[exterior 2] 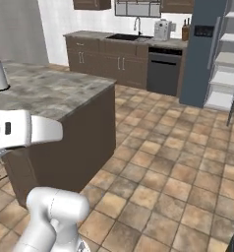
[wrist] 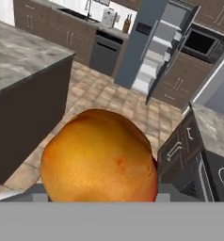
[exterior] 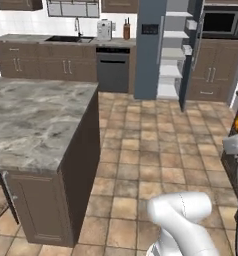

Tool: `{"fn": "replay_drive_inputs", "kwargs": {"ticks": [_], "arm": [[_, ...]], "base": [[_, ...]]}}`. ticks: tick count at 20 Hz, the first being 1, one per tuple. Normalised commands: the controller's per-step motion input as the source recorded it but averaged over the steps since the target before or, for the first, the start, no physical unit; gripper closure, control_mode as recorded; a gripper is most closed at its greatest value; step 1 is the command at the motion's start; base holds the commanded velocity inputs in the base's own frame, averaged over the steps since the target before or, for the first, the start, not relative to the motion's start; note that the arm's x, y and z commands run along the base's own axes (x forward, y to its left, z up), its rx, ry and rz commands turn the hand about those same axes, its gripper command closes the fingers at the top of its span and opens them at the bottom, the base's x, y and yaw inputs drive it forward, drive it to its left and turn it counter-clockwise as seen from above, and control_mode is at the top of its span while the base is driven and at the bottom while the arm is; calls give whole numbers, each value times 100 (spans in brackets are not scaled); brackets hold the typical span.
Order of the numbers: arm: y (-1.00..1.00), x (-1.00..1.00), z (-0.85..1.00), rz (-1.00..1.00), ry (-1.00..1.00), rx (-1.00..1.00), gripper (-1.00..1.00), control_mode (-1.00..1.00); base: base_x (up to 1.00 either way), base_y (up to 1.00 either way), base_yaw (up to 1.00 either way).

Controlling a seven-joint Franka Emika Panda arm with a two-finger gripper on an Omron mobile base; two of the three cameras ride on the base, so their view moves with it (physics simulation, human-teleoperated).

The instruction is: Retrieve the orange and peach from the fridge and place them into the bowl on the dining table.

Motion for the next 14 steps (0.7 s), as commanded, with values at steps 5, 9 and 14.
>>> {"fn": "replay_drive_inputs", "kwargs": {"ticks": [5, 9, 14], "arm": [[0, 0, 0, 0, 0, 0, 100, 100], [0, 0, 0, 0, 0, 0, 100, 100], [0, 0, 0, 0, 0, 0, 100, 100]], "base": [[-47, 59, 32], [-31, 55, 36], [-7, 56, 38]]}}
